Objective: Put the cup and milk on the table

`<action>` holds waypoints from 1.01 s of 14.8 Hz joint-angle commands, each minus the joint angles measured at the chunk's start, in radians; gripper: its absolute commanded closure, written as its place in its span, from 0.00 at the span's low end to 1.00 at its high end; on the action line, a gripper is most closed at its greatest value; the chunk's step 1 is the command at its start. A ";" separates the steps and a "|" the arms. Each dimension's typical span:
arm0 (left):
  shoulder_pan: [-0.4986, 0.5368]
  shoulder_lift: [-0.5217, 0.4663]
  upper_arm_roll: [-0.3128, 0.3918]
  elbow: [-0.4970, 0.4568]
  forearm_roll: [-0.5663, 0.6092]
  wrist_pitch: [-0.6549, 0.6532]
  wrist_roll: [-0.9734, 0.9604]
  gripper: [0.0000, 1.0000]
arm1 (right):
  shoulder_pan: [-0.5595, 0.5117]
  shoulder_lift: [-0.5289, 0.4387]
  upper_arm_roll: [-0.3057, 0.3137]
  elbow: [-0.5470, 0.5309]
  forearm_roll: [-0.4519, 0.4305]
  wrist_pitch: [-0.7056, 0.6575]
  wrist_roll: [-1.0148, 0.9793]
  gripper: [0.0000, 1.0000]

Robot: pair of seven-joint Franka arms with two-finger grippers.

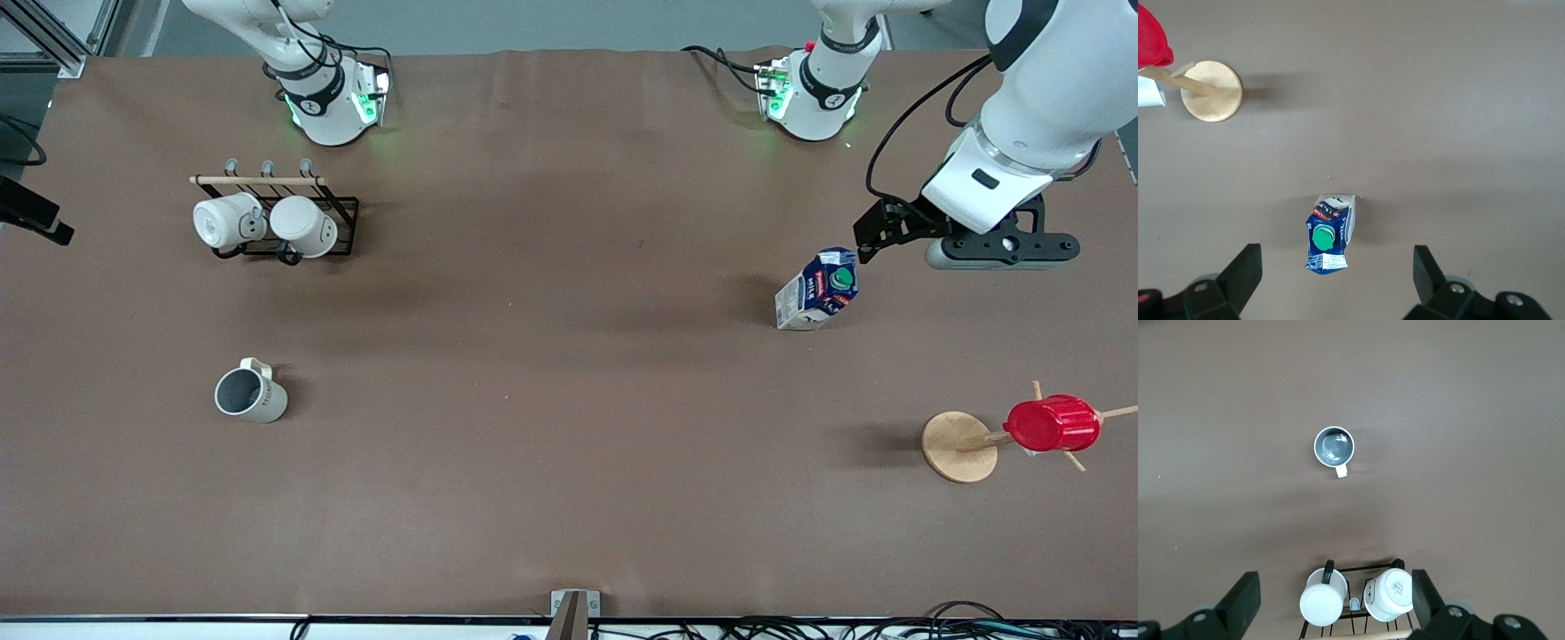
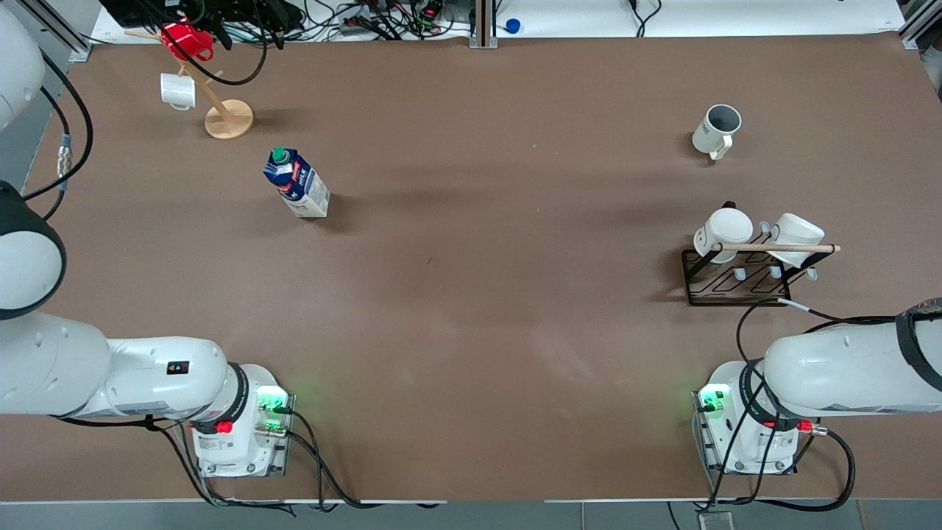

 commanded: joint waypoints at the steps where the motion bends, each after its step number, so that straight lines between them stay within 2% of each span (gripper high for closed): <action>1: 0.007 0.009 -0.005 0.020 0.013 -0.008 0.010 0.00 | 0.000 -0.012 0.006 -0.012 -0.014 -0.004 -0.002 0.00; 11: 0.013 0.025 -0.001 0.017 0.018 -0.006 0.010 0.00 | 0.001 -0.011 0.006 -0.012 -0.014 -0.003 -0.006 0.00; 15: 0.027 0.037 -0.001 0.011 0.019 0.005 0.012 0.00 | 0.009 0.024 0.009 -0.027 -0.011 0.010 -0.022 0.00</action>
